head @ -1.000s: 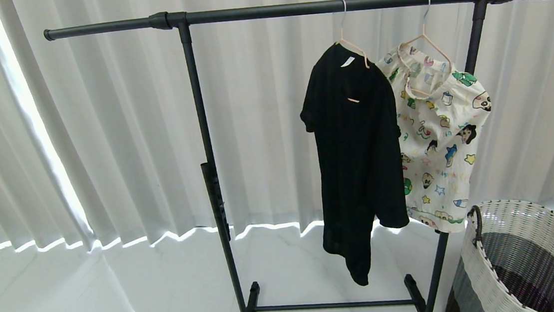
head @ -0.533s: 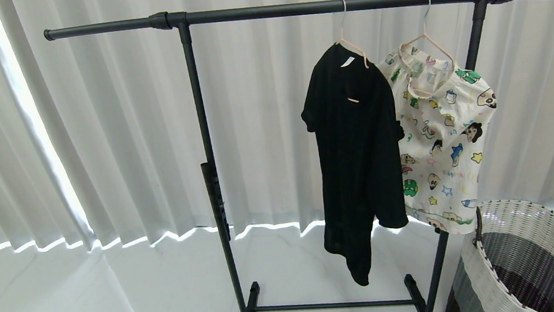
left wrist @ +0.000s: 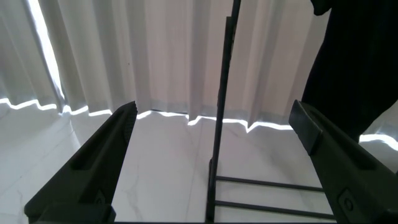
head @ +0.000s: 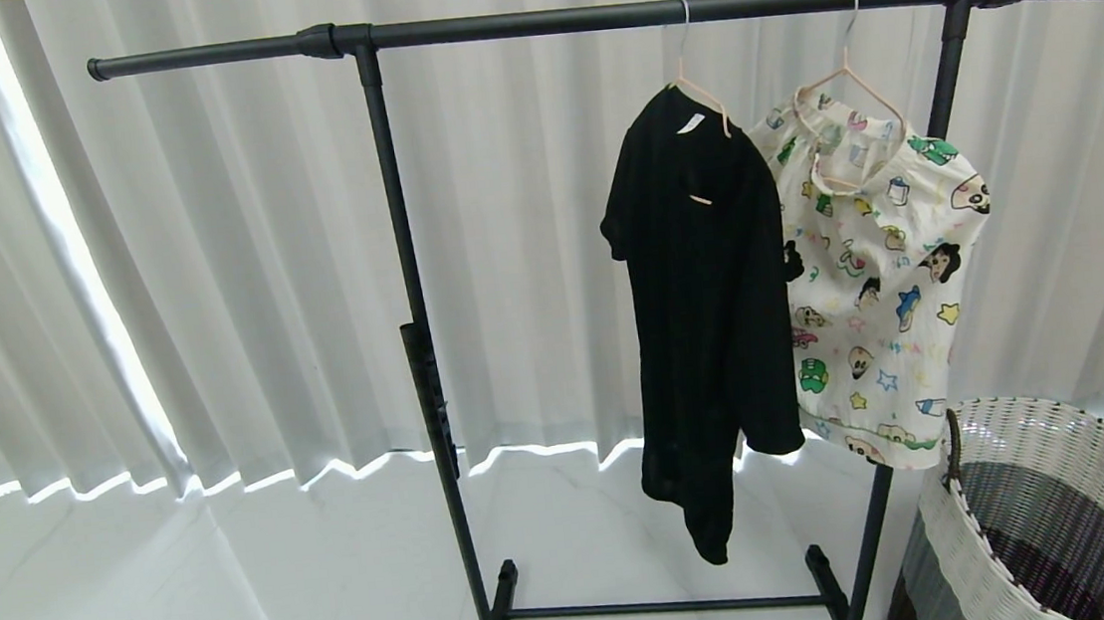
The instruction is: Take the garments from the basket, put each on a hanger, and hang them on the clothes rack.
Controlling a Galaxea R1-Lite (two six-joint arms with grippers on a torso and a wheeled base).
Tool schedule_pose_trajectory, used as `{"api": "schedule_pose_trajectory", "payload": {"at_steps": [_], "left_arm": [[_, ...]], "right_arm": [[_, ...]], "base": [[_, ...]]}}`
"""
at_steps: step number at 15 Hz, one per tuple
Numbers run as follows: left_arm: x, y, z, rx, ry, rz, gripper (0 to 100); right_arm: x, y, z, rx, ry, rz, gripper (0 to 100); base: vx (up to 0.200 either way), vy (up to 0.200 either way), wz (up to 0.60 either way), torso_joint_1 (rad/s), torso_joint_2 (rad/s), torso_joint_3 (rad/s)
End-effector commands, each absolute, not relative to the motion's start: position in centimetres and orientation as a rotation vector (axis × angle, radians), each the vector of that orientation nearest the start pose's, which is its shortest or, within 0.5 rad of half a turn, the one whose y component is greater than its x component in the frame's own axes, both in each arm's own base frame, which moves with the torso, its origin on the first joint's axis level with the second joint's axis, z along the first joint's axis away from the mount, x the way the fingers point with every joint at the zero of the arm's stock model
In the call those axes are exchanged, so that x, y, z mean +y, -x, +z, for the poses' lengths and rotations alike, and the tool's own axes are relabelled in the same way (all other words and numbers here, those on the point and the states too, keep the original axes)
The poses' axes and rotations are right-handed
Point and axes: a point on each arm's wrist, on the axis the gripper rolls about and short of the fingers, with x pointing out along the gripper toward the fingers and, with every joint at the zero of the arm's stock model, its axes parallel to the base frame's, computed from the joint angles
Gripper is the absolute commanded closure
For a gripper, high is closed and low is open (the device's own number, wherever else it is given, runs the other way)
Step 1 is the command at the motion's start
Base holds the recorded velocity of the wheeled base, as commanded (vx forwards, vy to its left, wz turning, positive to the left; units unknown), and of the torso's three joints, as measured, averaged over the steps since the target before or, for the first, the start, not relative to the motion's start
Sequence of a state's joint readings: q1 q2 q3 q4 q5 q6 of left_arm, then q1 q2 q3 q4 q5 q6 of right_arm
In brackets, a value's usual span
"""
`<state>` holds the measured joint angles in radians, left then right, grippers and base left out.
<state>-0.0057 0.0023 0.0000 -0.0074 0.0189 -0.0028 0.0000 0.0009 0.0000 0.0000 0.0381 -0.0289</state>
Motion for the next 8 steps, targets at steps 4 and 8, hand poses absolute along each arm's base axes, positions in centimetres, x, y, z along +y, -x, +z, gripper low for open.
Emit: {"api": "schedule_pose_trajectory", "payload": {"at_steps": [4,8], "left_arm": [[0.06,2.27,7.63,-0.006,0.003,0.012,0],[0.06,2.27,7.63,-0.006,0.003,0.012,0]], "right_arm": [[0.09,2.28,7.55,-0.001,0.029,0.038,0],[0.09,2.28,7.55,-0.001,0.029,0.038,0]], "base": [[0.000,0.000,0.00,0.000,0.00,0.000],[0.000,0.000,0.00,0.000,0.00,0.000]]}}
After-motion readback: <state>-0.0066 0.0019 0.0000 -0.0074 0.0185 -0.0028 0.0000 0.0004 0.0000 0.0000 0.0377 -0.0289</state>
